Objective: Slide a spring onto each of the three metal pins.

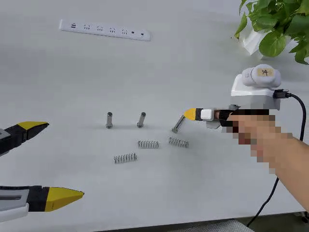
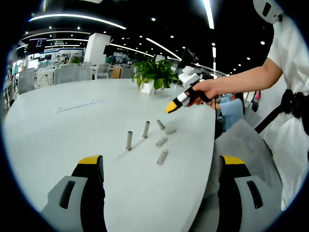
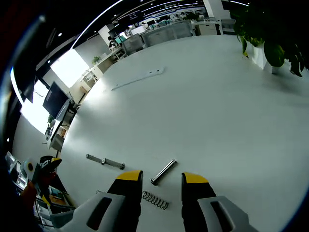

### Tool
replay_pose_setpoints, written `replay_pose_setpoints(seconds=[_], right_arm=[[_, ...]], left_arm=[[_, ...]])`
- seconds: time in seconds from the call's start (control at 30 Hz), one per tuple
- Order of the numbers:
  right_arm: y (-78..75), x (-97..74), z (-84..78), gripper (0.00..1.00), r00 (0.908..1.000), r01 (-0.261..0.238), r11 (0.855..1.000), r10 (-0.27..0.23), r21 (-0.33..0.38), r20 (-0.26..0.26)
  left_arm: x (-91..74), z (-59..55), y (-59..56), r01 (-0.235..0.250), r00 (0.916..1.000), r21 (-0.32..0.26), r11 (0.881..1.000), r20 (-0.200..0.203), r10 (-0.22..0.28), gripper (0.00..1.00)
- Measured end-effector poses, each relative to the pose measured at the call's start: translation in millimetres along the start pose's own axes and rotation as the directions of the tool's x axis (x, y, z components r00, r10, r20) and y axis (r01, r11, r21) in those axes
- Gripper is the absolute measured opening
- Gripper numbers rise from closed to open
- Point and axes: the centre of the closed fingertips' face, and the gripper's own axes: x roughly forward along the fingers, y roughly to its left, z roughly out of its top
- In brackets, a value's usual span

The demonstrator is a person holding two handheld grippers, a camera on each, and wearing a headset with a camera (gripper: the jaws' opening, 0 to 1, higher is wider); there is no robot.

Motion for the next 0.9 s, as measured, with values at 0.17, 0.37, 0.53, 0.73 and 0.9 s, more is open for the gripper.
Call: replay_pose_setpoints(seconds=[0.17, 0.37, 0.53, 0.73, 0.9], right_arm=[[-5.0, 10.5, -3.4, 0.28, 0.9992, 0.021, 0.999, -0.019, 0.048, -0.035], [-11.5, 25.6, -1.8, 0.26, 0.9968, 0.046, 0.995, -0.04, 0.084, -0.069], [-12.3, 31.5, -2.6, 0.26, 0.9947, 0.058, 0.991, -0.048, 0.117, -0.091], [-17.3, 34.8, -9.2, 0.24, 0.9888, 0.094, 0.986, -0.076, 0.137, -0.128], [-15.7, 35.9, -10.2, 0.25, 0.9856, 0.105, 0.984, -0.084, 0.145, -0.147]], left_arm=[[0.9, -1.5, 2.5, 0.003, 1.0, -0.009, 1.0, 0.004, -0.003, 0.99], [1.7, -2.7, 5.0, 0.004, 1.0, -0.019, 1.0, 0.008, -0.004, 0.99], [1.8, -4.0, 6.6, 0.004, 0.9999, -0.025, 1.0, 0.009, -0.004, 0.99], [2.2, -3.7, 7.9, 0.003, 0.9999, -0.033, 0.999, 0.016, -0.003, 0.98], [2.6, -4.7, 7.9, 0.006, 0.9999, -0.039, 0.999, 0.016, -0.005, 0.98]])
